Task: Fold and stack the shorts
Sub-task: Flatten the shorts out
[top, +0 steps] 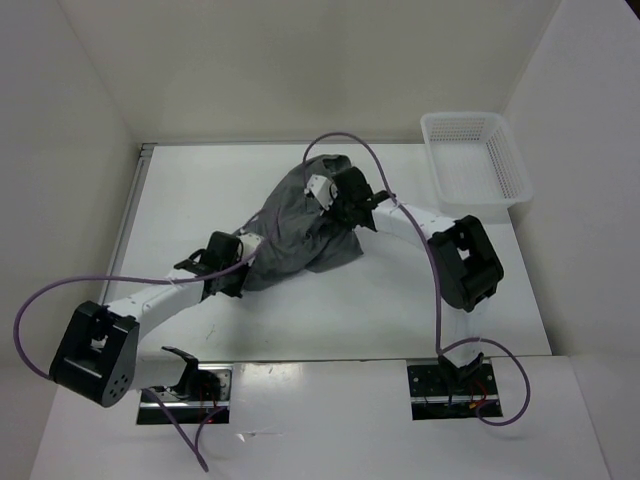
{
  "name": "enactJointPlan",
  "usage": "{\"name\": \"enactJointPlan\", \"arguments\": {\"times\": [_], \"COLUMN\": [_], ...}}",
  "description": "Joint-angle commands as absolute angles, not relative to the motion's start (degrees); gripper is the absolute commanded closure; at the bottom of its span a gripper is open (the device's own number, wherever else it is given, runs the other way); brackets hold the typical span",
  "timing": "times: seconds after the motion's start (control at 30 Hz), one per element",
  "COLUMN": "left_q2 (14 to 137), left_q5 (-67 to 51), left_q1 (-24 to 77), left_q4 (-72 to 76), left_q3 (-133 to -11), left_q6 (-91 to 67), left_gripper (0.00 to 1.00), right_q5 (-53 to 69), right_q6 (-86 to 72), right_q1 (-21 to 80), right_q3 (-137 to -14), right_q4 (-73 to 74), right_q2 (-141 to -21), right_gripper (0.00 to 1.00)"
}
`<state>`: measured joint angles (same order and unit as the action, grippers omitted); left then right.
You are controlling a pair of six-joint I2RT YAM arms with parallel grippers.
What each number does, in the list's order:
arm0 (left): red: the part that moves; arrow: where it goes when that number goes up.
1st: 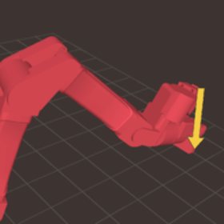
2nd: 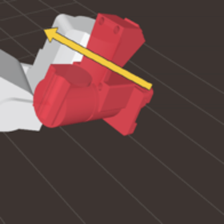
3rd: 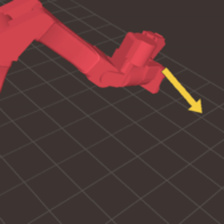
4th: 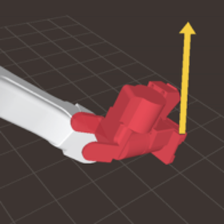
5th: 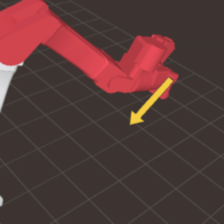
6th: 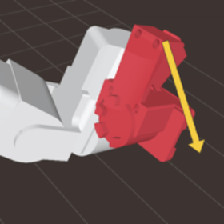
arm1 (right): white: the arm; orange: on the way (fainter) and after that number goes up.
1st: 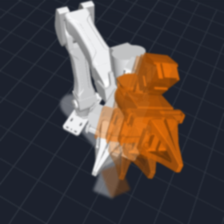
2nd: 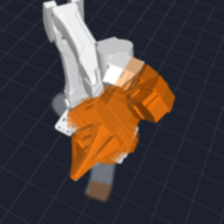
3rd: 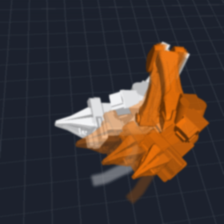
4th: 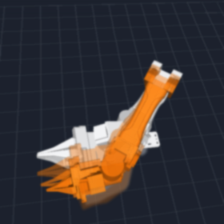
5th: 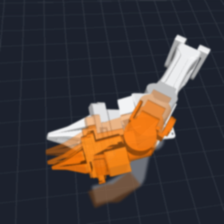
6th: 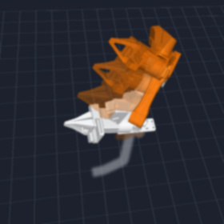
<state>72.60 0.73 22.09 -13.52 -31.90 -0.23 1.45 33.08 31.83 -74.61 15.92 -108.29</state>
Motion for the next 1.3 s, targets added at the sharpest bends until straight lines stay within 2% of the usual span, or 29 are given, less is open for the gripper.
{"name": "enactJointPlan", "arguments": {"times": [0.0,0.1,0.13,0.23,0.33,0.6,0.83,0.9,1.03,1.13,1.27], "left_q2": [72.9,74.9,75.4,77.2,77.7,72.2,64.0,62.9,59.3,58.7,61.4], "left_q5": [7.1,8.5,9.2,10.3,11.0,12.2,8.6,7.0,-2.3,-9.7,-11.5], "left_q1": [14.1,5.7,3.9,-1.4,-3.7,-6.2,-5.2,-5.2,-5.2,-5.2,-5.2], "left_q4": [-8.5,-7.0,-6.4,-6.4,-7.0,-11.2,-16.6,-19.6,-24.0,-24.0,-24.0], "left_q3": [-40.5,-55.4,-62.7,-72.5,-81.3,-88.8,-89.8,-93.4,-96.0,-93.9,-92.1], "left_q6": [0.0,0.0,0.0,0.0,0.0,0.0,0.0,0.0,0.0,0.0,0.0], "left_gripper": [1.0,1.0,1.0,1.0,1.0,1.0,1.0,1.0,1.0,1.0,1.0], "right_q5": [-2.0,-7.0,-7.6,-6.9,-5.4,0.9,14.0,20.5,31.1,32.1,28.8], "right_q6": [32.6,34.3,34.3,34.3,34.3,37.0,38.6,39.8,38.1,34.0,30.0], "right_q1": [28.8,25.2,24.4,22.4,22.4,24.4,24.4,24.4,24.4,24.4,24.4], "right_q3": [-85.5,-98.4,-106.9,-122.8,-130.8,-131.2,-132.2,-134.2,-137.6,-135.7,-129.4], "right_q4": [10.5,9.3,10.1,14.1,17.0,26.2,38.0,43.4,48.1,47.1,43.9], "right_q2": [-107.6,-109.2,-110.9,-113.0,-112.1,-100.8,-93.1,-91.1,-87.8,-85.2,-83.3], "right_gripper": [1.0,1.0,1.0,1.0,1.0,1.0,1.0,1.0,1.0,1.0,1.0]}}
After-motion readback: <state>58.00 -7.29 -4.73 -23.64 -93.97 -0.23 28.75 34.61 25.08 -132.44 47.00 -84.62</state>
